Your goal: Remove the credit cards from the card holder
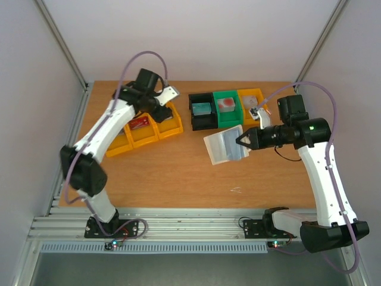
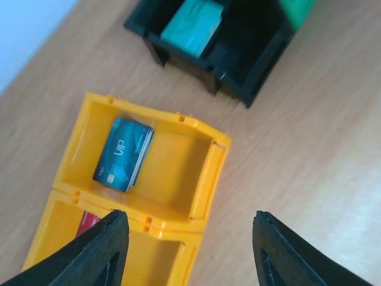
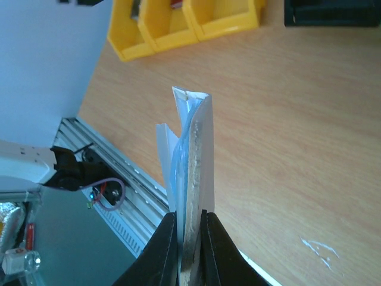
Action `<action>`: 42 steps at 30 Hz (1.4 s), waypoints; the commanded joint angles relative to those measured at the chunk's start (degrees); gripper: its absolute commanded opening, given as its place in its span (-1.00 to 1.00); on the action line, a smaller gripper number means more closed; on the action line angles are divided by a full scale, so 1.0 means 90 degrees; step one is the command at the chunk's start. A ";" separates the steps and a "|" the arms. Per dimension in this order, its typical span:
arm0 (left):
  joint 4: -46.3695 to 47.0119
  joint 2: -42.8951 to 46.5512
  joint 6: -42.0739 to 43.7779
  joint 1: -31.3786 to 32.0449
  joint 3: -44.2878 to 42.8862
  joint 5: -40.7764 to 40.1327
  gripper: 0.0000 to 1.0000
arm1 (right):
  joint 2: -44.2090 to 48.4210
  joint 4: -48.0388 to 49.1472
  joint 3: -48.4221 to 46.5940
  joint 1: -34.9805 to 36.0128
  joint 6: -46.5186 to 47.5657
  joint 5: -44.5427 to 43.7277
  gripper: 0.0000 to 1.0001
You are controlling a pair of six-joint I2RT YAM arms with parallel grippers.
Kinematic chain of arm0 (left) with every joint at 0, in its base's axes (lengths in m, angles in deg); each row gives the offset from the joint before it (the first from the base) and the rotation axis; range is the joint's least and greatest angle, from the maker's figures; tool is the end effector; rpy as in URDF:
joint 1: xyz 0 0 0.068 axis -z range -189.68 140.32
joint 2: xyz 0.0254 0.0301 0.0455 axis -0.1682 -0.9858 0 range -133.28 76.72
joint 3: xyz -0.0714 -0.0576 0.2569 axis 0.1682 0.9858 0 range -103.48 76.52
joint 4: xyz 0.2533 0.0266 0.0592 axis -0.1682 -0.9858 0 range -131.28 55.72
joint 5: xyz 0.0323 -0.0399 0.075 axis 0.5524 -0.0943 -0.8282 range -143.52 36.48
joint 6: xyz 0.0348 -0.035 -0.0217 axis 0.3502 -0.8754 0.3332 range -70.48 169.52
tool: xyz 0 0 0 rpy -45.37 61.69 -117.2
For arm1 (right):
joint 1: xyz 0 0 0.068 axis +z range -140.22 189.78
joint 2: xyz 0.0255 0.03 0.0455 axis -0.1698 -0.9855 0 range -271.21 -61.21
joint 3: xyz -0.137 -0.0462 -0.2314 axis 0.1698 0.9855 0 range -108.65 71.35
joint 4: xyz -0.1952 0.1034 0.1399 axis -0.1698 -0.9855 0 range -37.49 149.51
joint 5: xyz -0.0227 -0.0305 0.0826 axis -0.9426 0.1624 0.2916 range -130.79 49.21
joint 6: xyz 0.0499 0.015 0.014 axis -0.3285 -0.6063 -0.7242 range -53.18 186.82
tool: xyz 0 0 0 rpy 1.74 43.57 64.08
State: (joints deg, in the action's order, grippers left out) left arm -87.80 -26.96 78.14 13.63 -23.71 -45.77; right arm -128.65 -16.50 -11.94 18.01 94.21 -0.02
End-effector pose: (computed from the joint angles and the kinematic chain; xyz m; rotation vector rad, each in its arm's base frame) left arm 0.3563 -0.1588 0.3236 1.1655 2.2761 -0.1378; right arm 0.1831 0.0499 0.3944 -0.9651 2.2230 0.7768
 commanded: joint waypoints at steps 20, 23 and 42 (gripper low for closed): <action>0.5757 0.4666 -0.4029 0.1081 0.4170 0.5004 0.99 | 0.1337 0.3941 0.0176 0.0301 -0.2475 0.2460 -0.98; 0.6316 0.4632 -0.4303 0.1198 0.4144 0.5297 0.99 | 0.1441 0.4193 0.0347 0.0484 -0.2643 0.2355 -0.98; 0.7160 0.5265 -0.3820 0.1868 0.4788 0.4520 -0.99 | 0.1174 0.4698 0.0427 0.2133 -0.2566 0.1122 -0.24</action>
State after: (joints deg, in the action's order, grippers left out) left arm -29.11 17.48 41.42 29.69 17.25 -3.89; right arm -119.42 20.29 -9.12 36.78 72.09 13.23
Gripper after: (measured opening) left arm 0.032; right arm 0.293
